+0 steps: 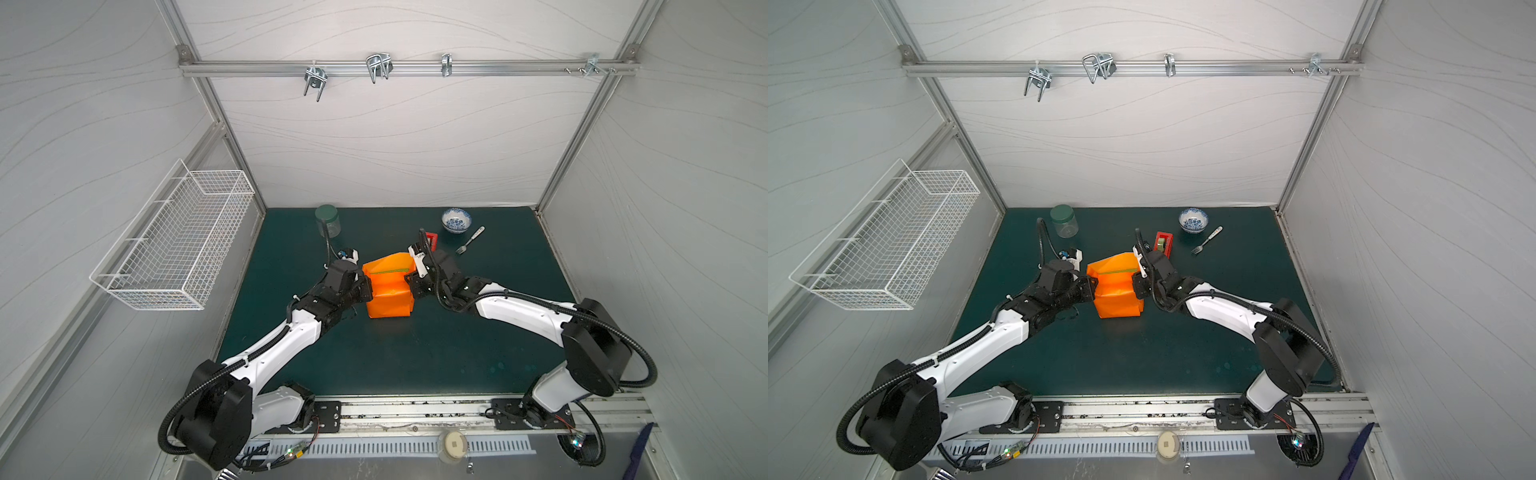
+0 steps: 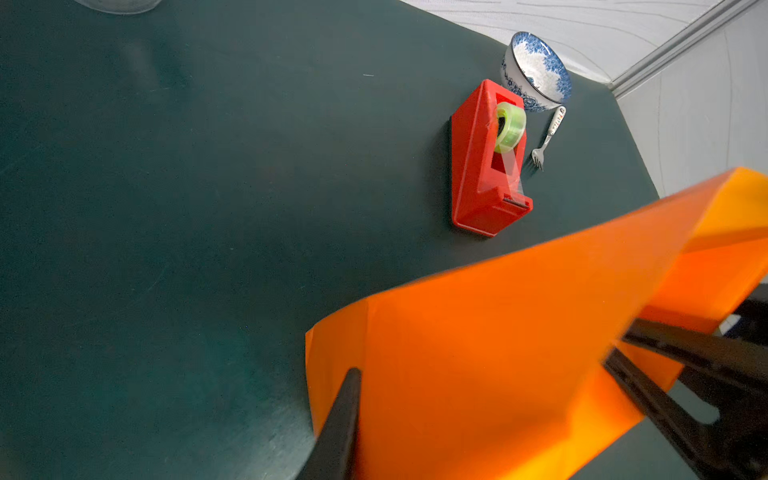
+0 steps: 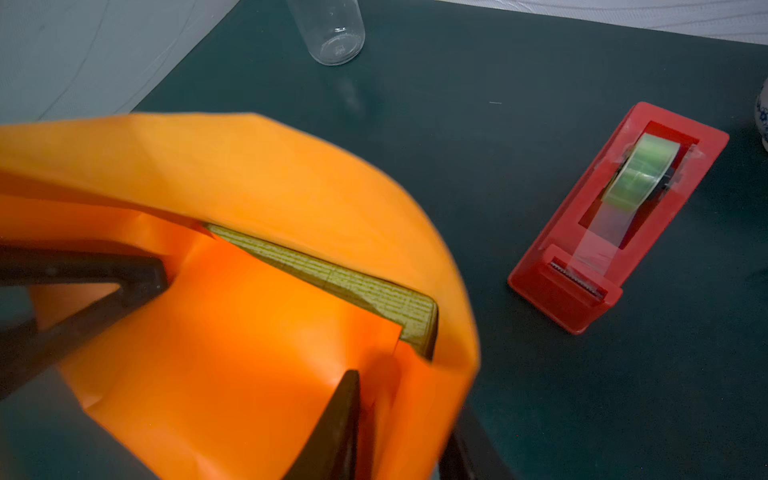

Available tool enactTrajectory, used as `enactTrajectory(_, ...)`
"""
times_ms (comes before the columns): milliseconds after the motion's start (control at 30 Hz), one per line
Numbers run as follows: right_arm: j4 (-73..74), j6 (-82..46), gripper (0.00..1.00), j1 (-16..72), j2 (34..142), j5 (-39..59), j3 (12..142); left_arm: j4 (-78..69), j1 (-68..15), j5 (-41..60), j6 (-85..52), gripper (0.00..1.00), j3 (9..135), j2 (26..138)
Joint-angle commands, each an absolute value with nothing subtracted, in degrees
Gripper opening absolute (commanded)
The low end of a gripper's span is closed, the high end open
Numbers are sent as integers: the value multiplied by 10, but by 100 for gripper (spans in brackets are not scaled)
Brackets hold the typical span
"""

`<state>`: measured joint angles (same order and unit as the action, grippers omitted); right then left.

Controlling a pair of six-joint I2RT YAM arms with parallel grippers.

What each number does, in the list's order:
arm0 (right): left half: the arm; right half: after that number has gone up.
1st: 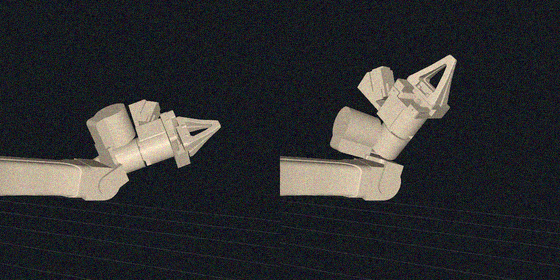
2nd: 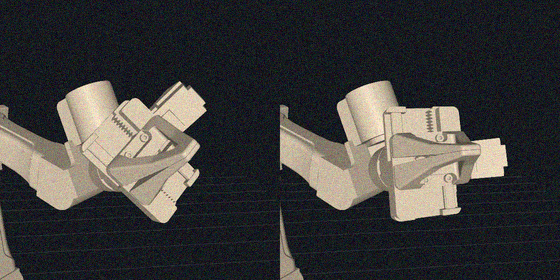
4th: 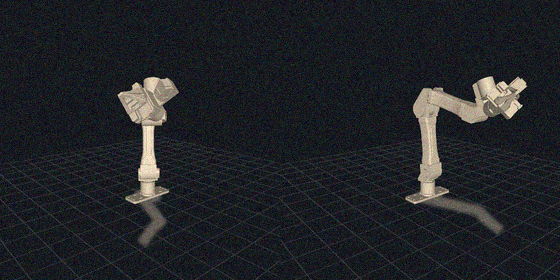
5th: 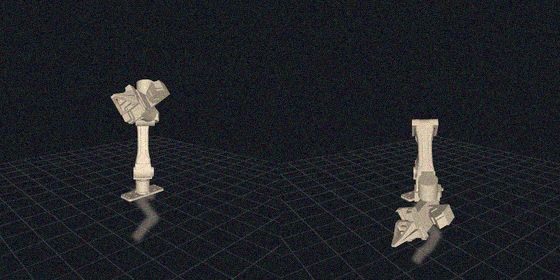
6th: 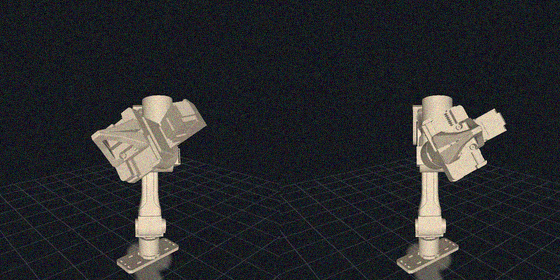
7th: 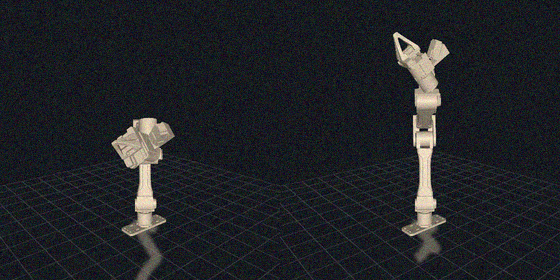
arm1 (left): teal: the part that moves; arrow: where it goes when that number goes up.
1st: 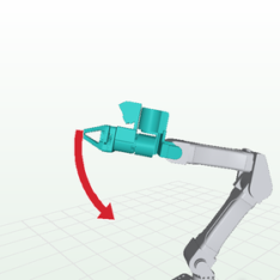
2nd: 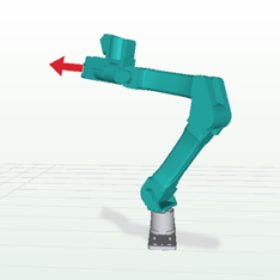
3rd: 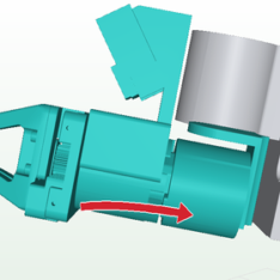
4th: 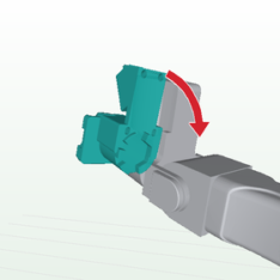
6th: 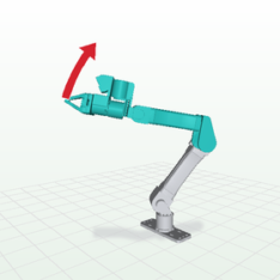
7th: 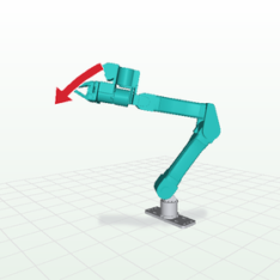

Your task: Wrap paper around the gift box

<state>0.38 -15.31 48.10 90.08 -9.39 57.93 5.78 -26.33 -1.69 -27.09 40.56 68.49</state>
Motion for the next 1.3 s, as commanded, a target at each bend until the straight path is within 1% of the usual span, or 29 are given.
enactTrajectory(0,-40,-137,32,483,914,-107,584,66,-269,-55,-260,11,432,699)
enactTrajectory(100,-41,-134,31,483,914,-108,586,64,-275,-66,-260,1,431,704)
enactTrajectory(133,-42,-133,31,483,914,-108,587,63,-277,-70,-259,0,431,705)
enactTrajectory(233,-44,-134,31,483,915,-104,591,63,-282,-80,-258,0,432,709)
enactTrajectory(333,-50,-135,34,483,912,-101,599,67,-286,-90,-257,0,434,715)
enactTrajectory(500,-70,-140,48,483,892,-102,613,76,-287,-94,-251,0,439,724)
enactTrajectory(600,-75,-146,51,482,878,-104,613,79,-287,-93,-251,0,440,725)
enactTrajectory(667,-76,-147,48,483,876,-105,613,78,-288,-92,-250,0,441,726)
enactTrajectory(1000,-83,-132,21,483,913,-125,624,79,-288,-87,-255,1,449,724)
enactTrajectory(1200,-86,-137,13,483,920,-130,616,83,-288,-105,-262,19,460,713)
enactTrajectory(1267,-86,-137,12,483,921,-130,616,85,-288,-113,-260,21,462,708)
